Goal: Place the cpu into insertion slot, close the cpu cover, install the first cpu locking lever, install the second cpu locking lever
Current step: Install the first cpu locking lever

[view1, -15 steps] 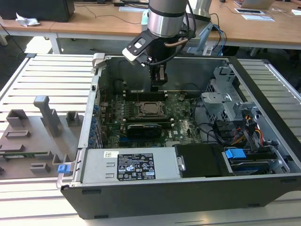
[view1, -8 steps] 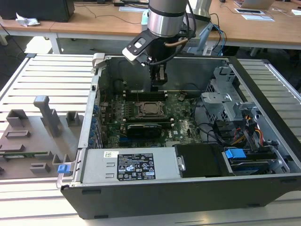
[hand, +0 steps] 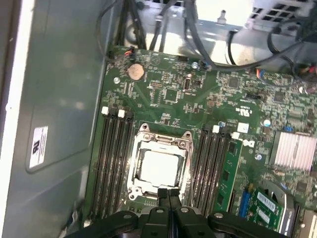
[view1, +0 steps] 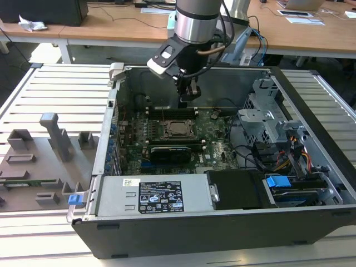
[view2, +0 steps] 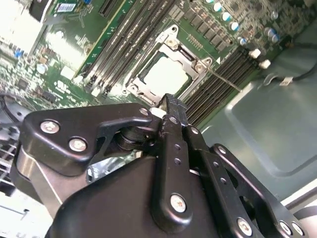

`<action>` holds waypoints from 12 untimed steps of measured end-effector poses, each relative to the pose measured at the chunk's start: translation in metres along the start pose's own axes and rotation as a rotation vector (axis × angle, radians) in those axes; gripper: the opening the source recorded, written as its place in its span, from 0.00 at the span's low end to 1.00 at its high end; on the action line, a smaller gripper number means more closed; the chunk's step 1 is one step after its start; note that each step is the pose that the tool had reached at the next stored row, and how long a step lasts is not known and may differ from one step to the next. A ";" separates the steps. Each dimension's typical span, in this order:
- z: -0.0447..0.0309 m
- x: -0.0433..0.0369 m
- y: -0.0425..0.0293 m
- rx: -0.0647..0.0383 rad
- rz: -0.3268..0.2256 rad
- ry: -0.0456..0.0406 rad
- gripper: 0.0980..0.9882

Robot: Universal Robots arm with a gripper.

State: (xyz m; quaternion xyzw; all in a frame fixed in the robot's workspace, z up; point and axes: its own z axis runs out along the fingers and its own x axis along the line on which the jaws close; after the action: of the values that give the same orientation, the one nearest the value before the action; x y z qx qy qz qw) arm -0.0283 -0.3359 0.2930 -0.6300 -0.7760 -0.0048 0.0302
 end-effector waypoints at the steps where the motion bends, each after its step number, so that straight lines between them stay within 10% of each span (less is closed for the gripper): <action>1: 0.0000 0.0000 0.0000 0.001 -0.029 -0.0009 0.01; 12: 0.0000 0.0000 0.0000 0.018 -0.338 -0.0104 0.01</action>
State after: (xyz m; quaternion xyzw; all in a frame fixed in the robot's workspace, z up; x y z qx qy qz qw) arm -0.0283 -0.3359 0.2930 -0.4903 -0.8710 0.0003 0.0305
